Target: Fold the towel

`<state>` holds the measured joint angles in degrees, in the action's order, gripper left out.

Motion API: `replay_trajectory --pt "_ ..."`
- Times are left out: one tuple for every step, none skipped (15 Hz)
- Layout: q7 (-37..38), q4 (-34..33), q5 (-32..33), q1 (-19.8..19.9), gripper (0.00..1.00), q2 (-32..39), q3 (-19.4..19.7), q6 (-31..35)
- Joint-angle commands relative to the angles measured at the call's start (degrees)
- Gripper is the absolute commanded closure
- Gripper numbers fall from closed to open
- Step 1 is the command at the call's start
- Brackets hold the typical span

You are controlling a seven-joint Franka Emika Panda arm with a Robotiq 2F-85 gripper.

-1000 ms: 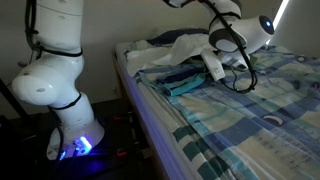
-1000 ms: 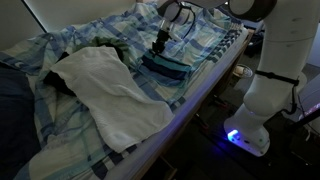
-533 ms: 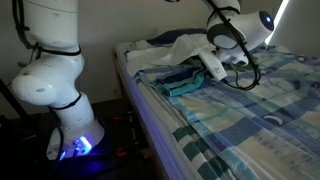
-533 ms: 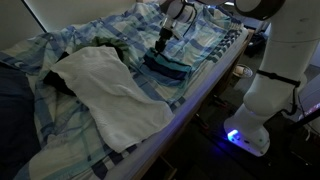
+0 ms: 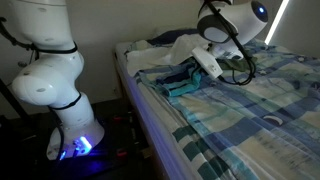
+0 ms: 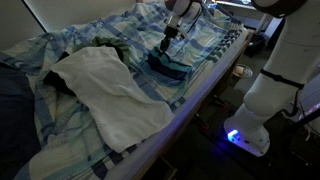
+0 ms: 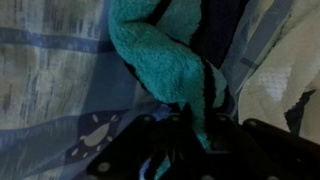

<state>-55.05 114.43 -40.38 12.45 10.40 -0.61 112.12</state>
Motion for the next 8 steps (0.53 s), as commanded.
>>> replay_trajectory --pt "-3.1 5.6 -1.7 -1.4 0.97 -6.4 1.8 0.5" --pt "-4.2 6.3 -1.6 -1.6 0.97 -7.2 2.1 0.5" --pt "-5.4 6.9 -1.5 -1.8 0.97 -7.9 2.3 0.5" --pt "-6.5 7.2 -1.6 -2.0 0.97 -8.5 2.6 0.2" --pt "-7.5 7.6 -1.6 -2.2 0.97 -8.9 2.9 0.2" --pt "-8.5 7.8 -1.6 -2.3 0.97 -9.3 3.3 -0.2" --pt "-8.9 8.3 -1.6 -2.4 0.97 -9.9 3.6 -0.2" --pt "-7.9 8.7 -0.3 -2.7 0.97 -10.4 3.9 0.5"
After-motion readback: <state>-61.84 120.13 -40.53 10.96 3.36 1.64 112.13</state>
